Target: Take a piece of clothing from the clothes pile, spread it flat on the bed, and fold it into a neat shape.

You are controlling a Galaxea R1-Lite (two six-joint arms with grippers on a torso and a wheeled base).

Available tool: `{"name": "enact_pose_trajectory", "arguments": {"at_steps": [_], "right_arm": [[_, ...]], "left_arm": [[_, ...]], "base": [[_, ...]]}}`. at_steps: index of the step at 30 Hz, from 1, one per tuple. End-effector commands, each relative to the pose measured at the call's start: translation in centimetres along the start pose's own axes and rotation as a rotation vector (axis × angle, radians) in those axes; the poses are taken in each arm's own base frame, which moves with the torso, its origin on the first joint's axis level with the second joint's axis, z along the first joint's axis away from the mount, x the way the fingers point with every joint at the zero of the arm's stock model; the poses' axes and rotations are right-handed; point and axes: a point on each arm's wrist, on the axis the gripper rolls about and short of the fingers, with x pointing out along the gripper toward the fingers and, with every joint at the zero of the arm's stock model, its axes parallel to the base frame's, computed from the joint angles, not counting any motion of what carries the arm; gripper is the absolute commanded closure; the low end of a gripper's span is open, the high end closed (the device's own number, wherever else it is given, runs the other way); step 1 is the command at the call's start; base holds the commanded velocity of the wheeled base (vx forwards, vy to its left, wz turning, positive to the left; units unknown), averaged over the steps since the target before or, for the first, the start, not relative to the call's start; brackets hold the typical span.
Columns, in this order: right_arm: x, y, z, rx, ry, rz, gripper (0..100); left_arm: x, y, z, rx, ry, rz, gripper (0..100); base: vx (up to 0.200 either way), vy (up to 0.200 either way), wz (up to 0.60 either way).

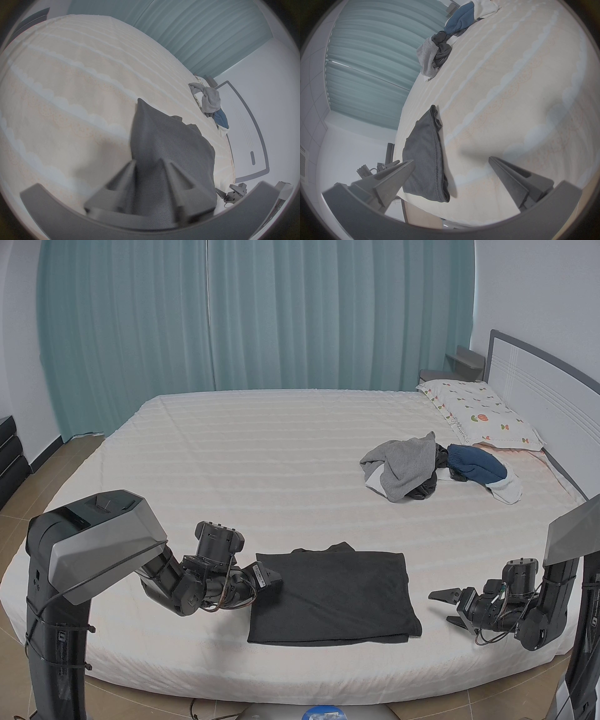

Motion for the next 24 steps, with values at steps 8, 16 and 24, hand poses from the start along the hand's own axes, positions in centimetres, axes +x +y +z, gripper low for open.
{"name": "enact_pose_trajectory", "arguments": {"at_steps": [8, 16, 24], "right_arm": [[-0.14, -0.1, -0.14, 0.004, 0.004, -0.005, 0], [-0.2, -0.11, -0.07, 0.006, 0.001, -0.005, 0], [-0.21, -0.14, -0.04, 0.007, 0.0, -0.006, 0]], "left_arm": [[-0.35, 0.67, -0.49, -0.013, 0.016, 0.026, 100], [-0.58, 0.95, -0.37, -0.019, -0.007, 0.059, 100], [-0.63, 0.8, -0.24, -0.017, -0.023, 0.07, 100]], "base": [[0.0, 0.0, 0.0], [0.0, 0.0, 0.0], [0.0, 0.0, 0.0]]}}
